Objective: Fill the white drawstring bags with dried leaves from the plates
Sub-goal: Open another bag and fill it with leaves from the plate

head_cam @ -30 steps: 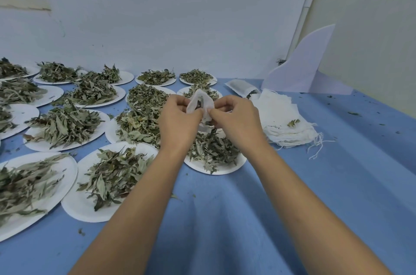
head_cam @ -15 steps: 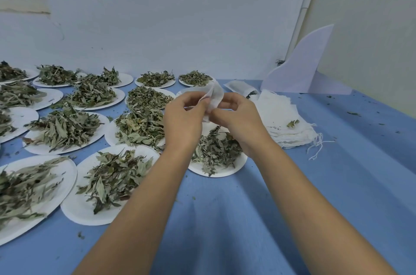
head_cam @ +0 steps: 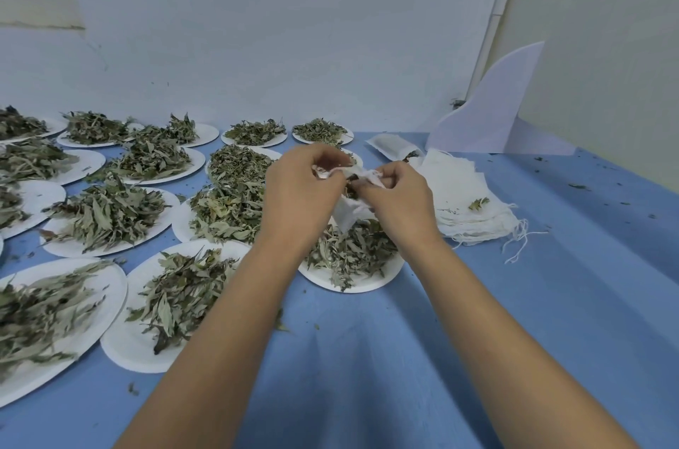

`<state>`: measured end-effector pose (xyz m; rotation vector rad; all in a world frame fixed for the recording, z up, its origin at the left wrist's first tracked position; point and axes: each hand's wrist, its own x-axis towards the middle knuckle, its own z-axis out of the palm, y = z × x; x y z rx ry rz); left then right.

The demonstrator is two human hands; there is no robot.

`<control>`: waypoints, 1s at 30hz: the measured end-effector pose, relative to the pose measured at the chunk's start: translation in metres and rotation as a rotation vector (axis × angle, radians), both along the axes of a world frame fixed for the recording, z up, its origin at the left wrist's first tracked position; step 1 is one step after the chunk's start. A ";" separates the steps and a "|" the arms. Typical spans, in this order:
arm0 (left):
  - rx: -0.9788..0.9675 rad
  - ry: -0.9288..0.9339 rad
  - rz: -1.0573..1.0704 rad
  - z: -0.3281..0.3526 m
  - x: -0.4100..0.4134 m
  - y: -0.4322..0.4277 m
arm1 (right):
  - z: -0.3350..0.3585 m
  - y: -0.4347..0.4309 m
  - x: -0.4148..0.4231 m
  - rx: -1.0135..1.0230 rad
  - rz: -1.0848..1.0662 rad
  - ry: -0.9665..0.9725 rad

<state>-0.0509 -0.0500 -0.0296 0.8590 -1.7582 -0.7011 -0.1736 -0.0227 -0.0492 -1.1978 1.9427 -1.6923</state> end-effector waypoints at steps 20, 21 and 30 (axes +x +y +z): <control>-0.157 0.048 0.359 -0.001 0.014 -0.009 | 0.005 0.012 -0.001 0.934 0.257 0.694; -0.159 0.061 0.354 0.000 0.014 -0.009 | 0.003 0.011 -0.002 0.879 0.248 0.671; -0.225 0.162 0.369 0.003 0.015 -0.008 | -0.009 0.006 -0.005 0.697 0.127 0.697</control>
